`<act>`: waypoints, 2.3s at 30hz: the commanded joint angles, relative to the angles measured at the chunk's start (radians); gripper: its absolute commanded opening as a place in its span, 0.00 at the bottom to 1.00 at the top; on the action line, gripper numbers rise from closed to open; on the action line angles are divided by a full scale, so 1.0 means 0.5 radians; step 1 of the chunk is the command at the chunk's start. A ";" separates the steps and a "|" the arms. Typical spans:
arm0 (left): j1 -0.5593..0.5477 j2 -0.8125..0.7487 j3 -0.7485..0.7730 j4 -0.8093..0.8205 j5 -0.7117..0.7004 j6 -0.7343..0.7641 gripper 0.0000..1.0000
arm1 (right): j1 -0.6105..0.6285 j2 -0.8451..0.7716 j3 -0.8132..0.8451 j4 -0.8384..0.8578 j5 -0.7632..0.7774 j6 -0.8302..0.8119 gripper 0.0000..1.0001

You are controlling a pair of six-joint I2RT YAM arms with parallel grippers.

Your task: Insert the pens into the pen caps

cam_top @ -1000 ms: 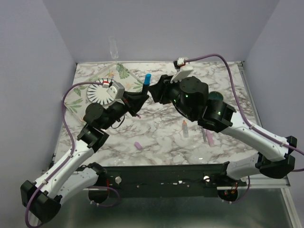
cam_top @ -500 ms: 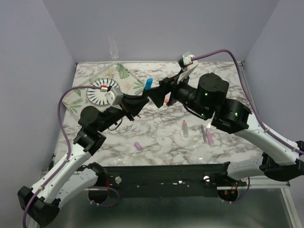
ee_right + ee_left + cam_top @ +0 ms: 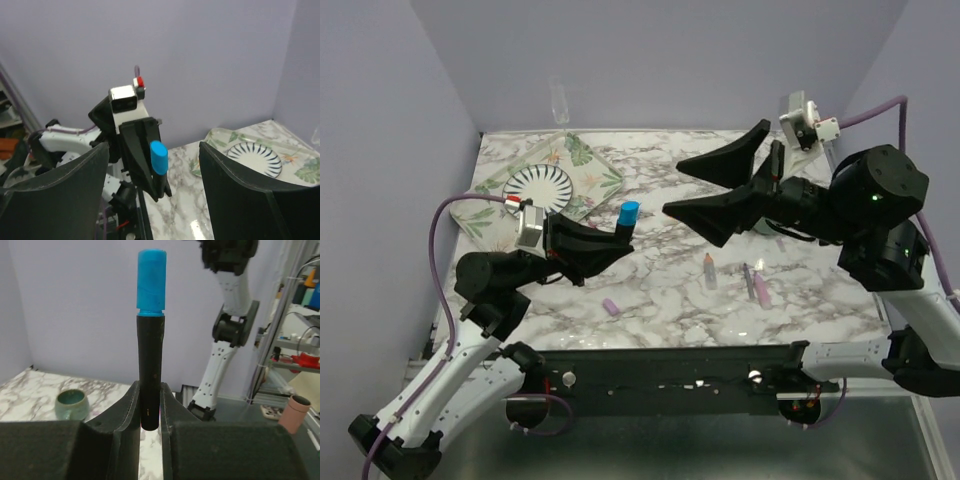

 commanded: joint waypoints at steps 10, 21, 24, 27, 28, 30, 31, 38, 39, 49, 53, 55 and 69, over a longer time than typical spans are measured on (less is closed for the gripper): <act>0.007 0.060 -0.009 0.431 0.313 -0.461 0.00 | -0.014 0.175 -0.055 0.040 -0.730 -0.011 0.81; 0.007 0.066 -0.024 0.428 0.307 -0.452 0.00 | -0.014 0.273 -0.088 0.202 -0.675 0.121 0.69; 0.007 0.066 -0.024 0.422 0.310 -0.449 0.00 | -0.014 0.285 -0.085 0.206 -0.641 0.124 0.69; 0.007 0.063 -0.021 0.425 0.307 -0.452 0.00 | -0.018 0.307 -0.070 0.206 -0.657 0.127 0.67; 0.007 0.063 -0.021 0.425 0.307 -0.455 0.00 | -0.018 0.313 -0.079 0.218 -0.663 0.136 0.65; 0.007 0.063 -0.018 0.425 0.307 -0.452 0.00 | -0.014 0.313 -0.094 0.236 -0.672 0.158 0.59; 0.010 0.063 -0.018 0.422 0.304 -0.449 0.00 | -0.014 0.313 -0.104 0.261 -0.678 0.167 0.55; 0.007 0.072 -0.024 0.425 0.295 -0.443 0.00 | -0.014 0.288 -0.190 0.356 -0.678 0.222 0.56; 0.007 0.072 -0.024 0.425 0.298 -0.443 0.00 | -0.018 0.288 -0.190 0.356 -0.672 0.225 0.56; 0.010 0.072 -0.039 0.413 0.286 -0.424 0.00 | -0.014 0.264 -0.217 0.411 -0.638 0.234 0.61; 0.007 0.075 -0.042 0.413 0.286 -0.415 0.00 | -0.015 0.258 -0.211 0.414 -0.614 0.234 0.63; 0.007 0.072 -0.046 0.413 0.286 -0.412 0.00 | -0.014 0.254 -0.208 0.405 -0.601 0.225 0.63; 0.010 0.041 0.028 0.260 0.172 -0.333 0.00 | -0.011 0.267 -0.303 0.420 -0.586 0.241 0.01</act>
